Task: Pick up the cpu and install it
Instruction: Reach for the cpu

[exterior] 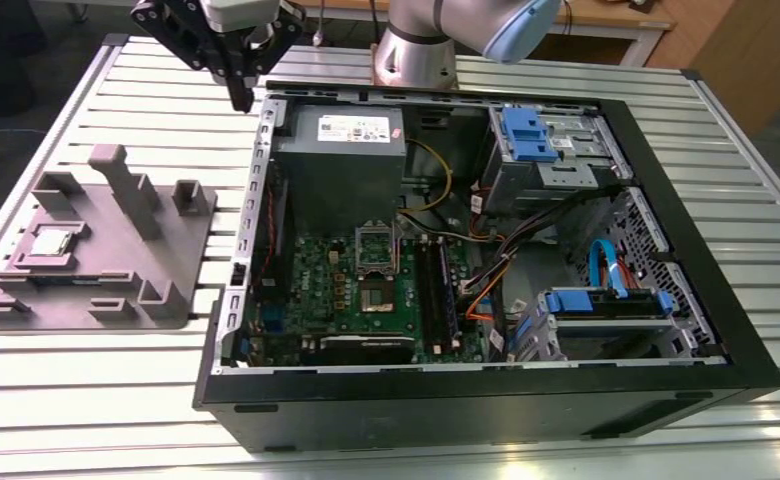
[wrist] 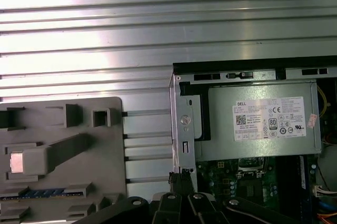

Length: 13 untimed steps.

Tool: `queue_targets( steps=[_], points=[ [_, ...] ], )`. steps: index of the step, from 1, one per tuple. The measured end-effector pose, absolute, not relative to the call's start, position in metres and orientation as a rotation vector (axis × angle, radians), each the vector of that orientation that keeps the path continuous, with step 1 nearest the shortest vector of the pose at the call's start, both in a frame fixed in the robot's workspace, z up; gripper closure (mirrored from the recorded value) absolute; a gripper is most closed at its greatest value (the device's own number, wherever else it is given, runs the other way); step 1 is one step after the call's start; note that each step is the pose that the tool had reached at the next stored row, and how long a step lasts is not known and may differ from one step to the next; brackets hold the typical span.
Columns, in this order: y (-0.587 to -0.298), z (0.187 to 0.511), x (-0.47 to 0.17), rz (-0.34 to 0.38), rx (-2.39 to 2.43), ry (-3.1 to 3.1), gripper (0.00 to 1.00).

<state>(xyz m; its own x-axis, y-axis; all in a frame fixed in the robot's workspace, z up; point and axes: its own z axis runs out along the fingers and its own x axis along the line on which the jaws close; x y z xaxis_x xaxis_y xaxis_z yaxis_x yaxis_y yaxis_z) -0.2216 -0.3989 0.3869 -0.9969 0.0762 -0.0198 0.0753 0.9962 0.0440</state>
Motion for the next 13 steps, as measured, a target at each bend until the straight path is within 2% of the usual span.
queue_targets(
  steps=[13],
  points=[
    [-0.399,0.387,-0.238,0.068,0.118,3.117,0.9]
  ],
)
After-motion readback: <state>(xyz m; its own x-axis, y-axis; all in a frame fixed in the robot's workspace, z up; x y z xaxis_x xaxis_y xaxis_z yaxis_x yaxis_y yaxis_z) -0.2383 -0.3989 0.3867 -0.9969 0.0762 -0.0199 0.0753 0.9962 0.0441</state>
